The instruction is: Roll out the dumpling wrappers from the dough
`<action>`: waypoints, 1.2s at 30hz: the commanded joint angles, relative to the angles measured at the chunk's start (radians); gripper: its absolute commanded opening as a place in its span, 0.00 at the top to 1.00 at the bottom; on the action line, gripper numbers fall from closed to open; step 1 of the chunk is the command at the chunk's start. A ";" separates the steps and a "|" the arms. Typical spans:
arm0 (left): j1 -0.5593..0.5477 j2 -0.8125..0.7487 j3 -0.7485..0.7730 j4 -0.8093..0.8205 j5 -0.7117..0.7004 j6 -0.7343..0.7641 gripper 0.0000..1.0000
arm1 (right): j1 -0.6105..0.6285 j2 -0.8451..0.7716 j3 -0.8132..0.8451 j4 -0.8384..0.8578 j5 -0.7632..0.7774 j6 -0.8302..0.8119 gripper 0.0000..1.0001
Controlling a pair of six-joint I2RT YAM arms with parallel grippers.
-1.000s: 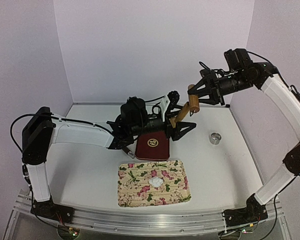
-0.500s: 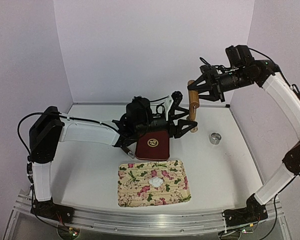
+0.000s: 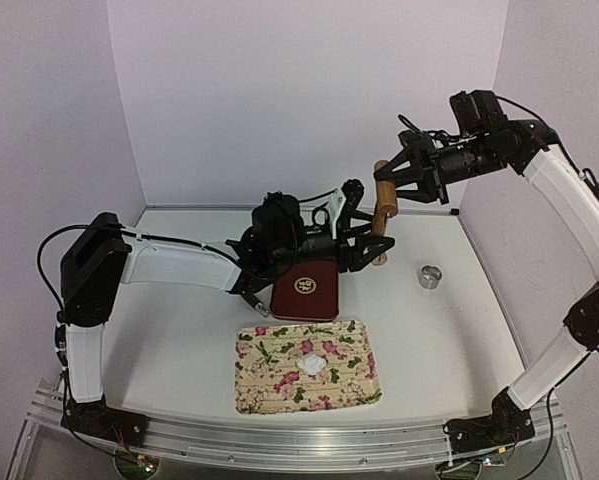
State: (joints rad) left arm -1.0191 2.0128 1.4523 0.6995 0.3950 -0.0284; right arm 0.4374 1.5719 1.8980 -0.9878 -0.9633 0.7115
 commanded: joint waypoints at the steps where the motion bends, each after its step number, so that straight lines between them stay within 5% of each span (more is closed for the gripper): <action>1: 0.001 0.031 0.081 0.027 -0.030 0.000 0.50 | 0.006 -0.012 0.028 0.056 -0.038 -0.003 1.00; 11: 0.001 -0.009 0.040 0.005 -0.062 0.036 0.99 | 0.004 -0.068 -0.041 0.052 0.069 -0.012 1.00; 23: 0.001 -0.208 -0.143 -0.356 -0.146 0.191 1.00 | -0.001 -0.144 -0.289 -0.029 0.321 -0.076 0.91; 36: -0.032 -0.215 -0.072 -0.635 -0.182 0.274 1.00 | 0.004 -0.041 -0.433 -0.017 0.197 -0.168 0.63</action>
State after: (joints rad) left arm -1.0626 1.8729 1.3137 0.1322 0.2561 0.2648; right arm 0.4591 1.4972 1.4869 -0.9723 -0.7981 0.6415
